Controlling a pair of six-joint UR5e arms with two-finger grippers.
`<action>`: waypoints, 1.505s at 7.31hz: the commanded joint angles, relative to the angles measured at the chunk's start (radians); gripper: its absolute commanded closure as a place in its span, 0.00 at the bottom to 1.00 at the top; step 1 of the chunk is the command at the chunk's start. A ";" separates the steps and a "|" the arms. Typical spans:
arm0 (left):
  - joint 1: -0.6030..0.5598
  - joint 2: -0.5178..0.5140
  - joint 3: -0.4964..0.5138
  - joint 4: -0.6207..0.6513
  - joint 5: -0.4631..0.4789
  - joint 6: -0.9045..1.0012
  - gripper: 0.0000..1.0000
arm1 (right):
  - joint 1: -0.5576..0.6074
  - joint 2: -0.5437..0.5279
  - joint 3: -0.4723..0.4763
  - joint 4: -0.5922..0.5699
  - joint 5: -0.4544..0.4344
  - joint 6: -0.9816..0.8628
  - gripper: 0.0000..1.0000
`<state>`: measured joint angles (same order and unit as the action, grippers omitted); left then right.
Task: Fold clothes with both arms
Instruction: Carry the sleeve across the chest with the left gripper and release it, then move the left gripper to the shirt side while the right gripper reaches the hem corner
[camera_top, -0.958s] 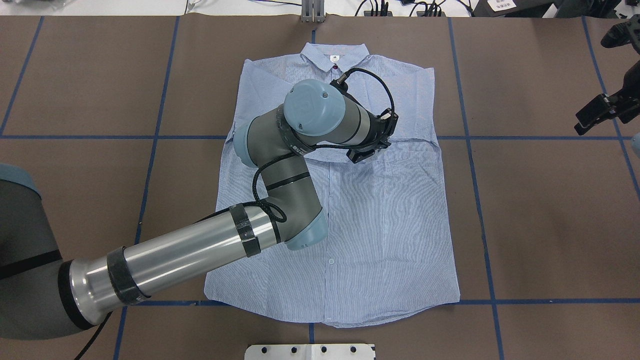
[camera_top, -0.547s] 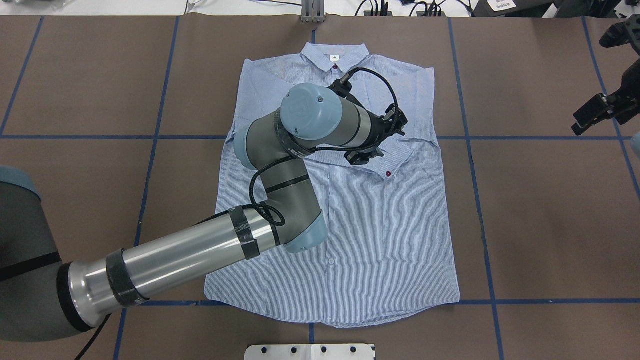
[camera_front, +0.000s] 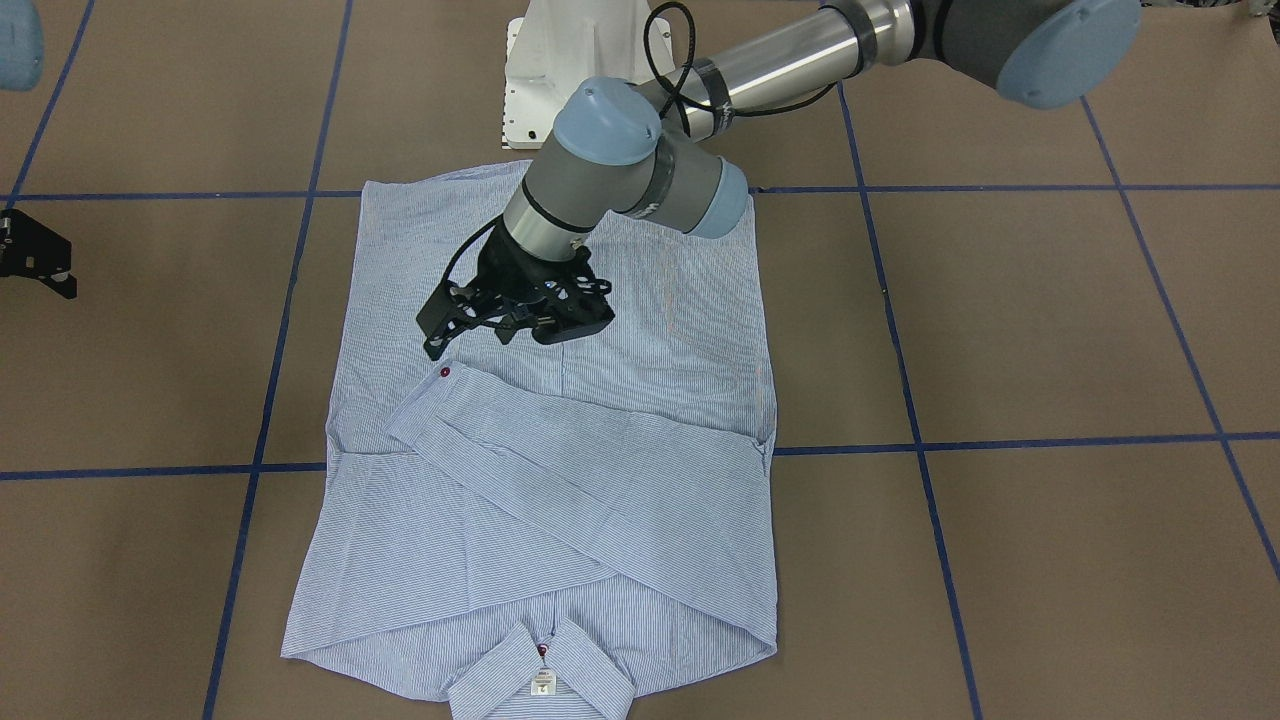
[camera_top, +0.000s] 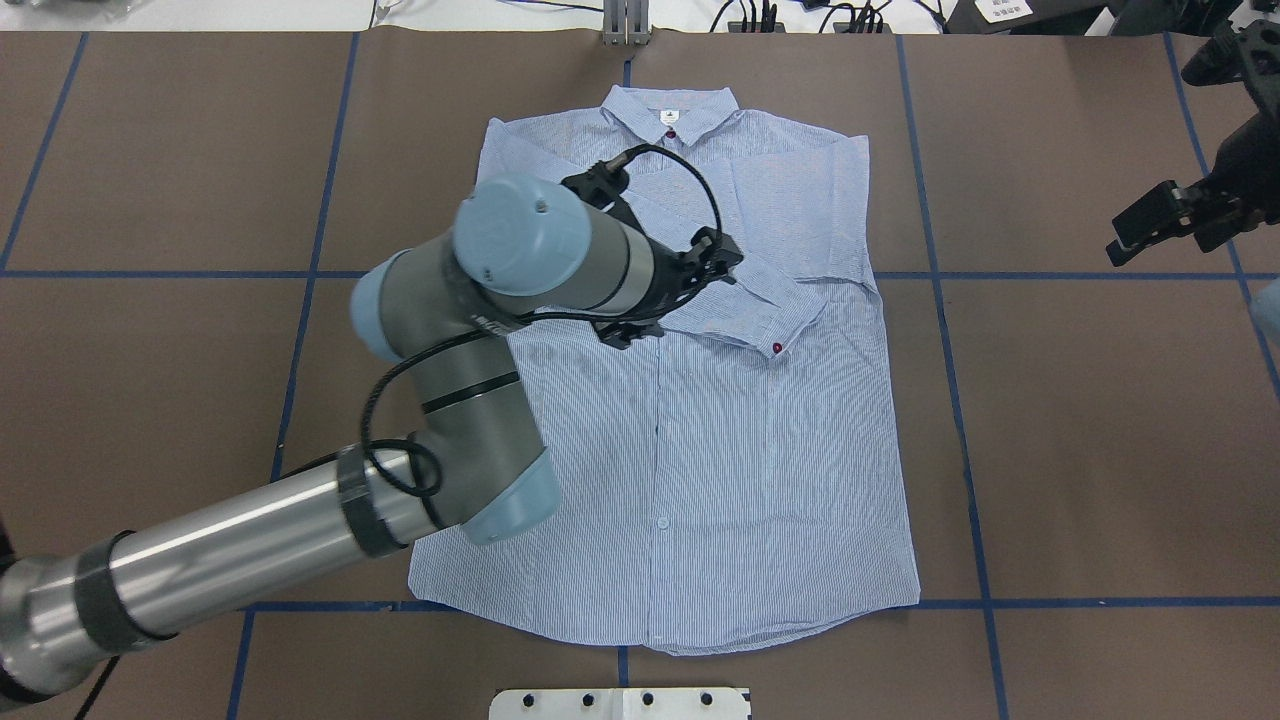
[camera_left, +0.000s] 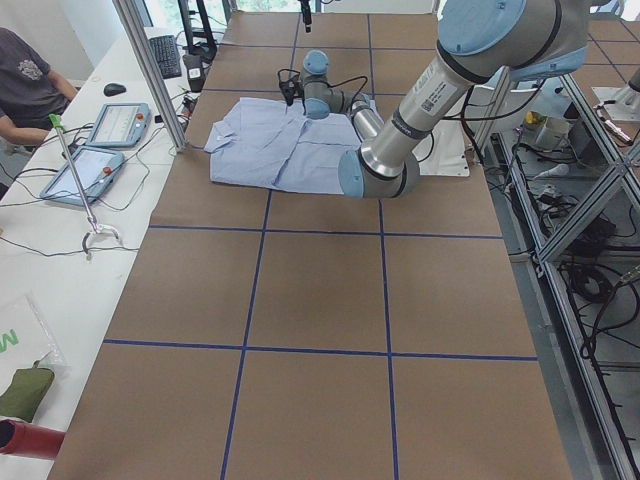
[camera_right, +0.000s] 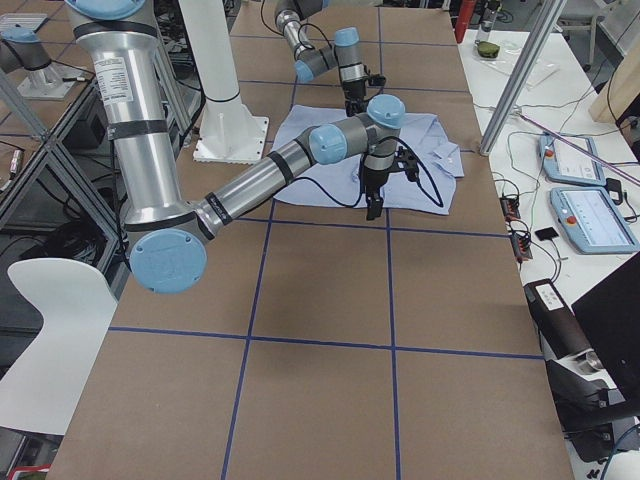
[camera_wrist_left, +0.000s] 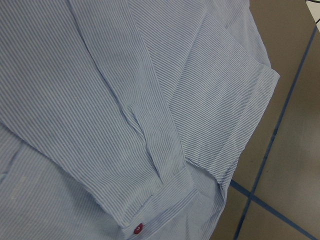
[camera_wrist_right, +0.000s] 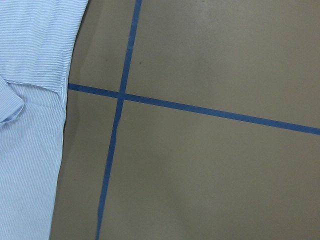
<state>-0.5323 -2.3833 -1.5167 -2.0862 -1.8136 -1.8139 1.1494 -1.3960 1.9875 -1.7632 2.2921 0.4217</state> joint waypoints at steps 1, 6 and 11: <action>-0.021 0.180 -0.323 0.255 -0.001 0.108 0.00 | -0.123 -0.070 0.007 0.274 -0.016 0.299 0.00; -0.031 0.288 -0.502 0.362 -0.001 0.182 0.00 | -0.567 -0.196 0.123 0.531 -0.265 0.817 0.00; -0.031 0.289 -0.504 0.362 0.007 0.180 0.00 | -0.821 -0.207 0.087 0.534 -0.436 0.945 0.04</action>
<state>-0.5630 -2.0940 -2.0196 -1.7242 -1.8089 -1.6336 0.3460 -1.6091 2.1029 -1.2295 1.8570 1.3626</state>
